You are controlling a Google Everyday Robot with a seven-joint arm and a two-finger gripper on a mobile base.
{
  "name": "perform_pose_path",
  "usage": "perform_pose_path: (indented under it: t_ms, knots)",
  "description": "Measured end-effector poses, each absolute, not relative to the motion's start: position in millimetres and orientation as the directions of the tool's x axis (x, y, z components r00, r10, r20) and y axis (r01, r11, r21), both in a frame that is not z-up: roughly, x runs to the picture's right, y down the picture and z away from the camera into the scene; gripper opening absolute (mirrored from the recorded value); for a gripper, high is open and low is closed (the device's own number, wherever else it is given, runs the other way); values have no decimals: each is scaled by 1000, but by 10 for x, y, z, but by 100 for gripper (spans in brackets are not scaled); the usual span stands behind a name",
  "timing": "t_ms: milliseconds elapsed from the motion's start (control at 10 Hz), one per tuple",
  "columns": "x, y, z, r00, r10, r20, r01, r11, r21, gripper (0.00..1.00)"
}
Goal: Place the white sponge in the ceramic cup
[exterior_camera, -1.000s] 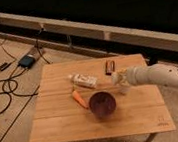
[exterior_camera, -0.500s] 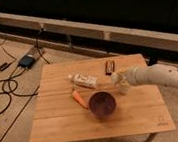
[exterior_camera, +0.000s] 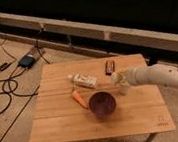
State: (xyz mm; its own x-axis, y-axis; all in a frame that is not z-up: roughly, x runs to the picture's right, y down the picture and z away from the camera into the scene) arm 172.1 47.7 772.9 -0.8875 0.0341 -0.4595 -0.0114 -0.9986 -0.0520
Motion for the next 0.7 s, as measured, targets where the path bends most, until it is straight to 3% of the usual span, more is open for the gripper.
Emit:
perform_pose_path:
  t_ms: [300, 700]
  knots:
    - [1822, 450, 7751, -897, 42, -441, -17, -998, -61, 0]
    - [2564, 295, 7863, -950, 115, -292, -72, -985, -155, 0]
